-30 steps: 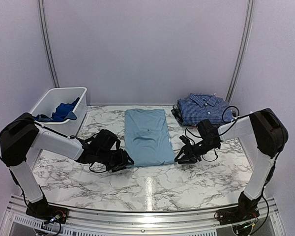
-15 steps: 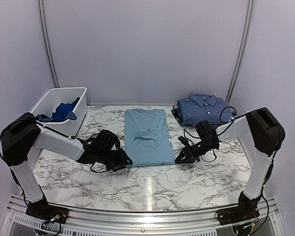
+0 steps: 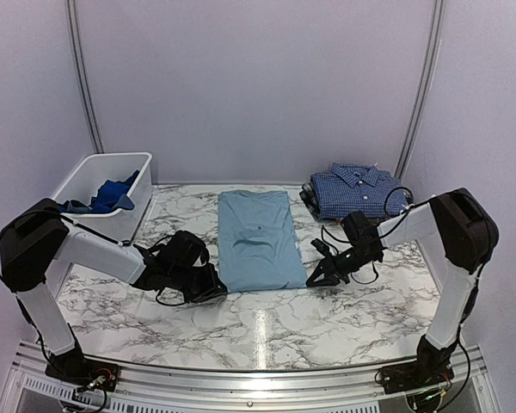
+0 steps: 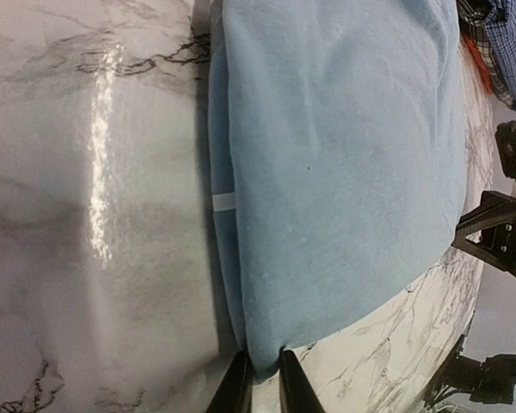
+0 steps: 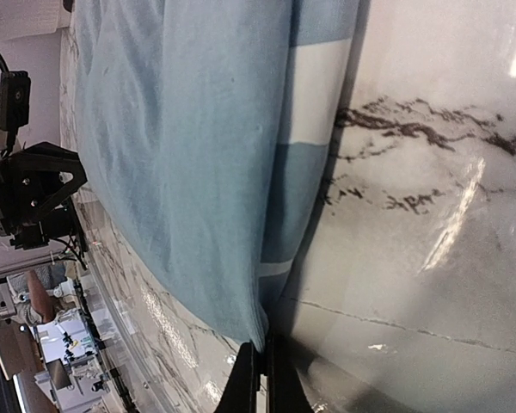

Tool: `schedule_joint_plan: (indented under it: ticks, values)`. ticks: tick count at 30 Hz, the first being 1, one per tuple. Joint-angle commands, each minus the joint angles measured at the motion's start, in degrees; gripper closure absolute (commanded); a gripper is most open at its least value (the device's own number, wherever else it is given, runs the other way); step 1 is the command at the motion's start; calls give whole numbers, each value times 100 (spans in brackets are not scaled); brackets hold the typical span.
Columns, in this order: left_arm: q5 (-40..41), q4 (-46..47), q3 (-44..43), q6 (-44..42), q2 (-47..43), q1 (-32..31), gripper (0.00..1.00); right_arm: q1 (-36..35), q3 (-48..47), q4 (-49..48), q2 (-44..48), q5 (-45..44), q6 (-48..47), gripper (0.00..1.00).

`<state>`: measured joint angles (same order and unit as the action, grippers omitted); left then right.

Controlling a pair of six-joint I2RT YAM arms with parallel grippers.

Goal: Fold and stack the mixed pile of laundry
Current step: Pick up the 2/3-rectangle-folded T-shirt from the center of the board, then fold the 2/3-rectangle-folded T-shirt at the center of the board.

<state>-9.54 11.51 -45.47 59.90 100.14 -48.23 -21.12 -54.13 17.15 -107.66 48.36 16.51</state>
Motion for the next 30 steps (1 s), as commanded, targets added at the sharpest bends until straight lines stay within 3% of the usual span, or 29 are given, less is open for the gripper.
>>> schedule_joint_plan:
  ticks: [1,2,11,18,23,26,30]
  values:
    - [37,-53,-8,-57,101,-53,94,-73,68,-65,245,-80,69,100]
    - [45,-52,-10,-64,76,-80,100,-88,76,-51,288,-88,72,100]
    - [279,-185,346,116,-688,-641,100,-505,694,-63,1243,-164,341,100]
    - [433,-1039,707,517,-1767,-1584,100,-993,1908,-124,3296,-201,1455,100]
    - [621,-1726,510,694,-2516,-2066,100,-1001,2069,213,4717,-187,2075,100]
    - [893,-2125,0,435,-2507,-1847,100,-931,1735,90,4472,-153,2084,100]
    - [764,-2279,-603,-29,-2076,-1187,100,-713,872,263,3462,-235,1501,100]
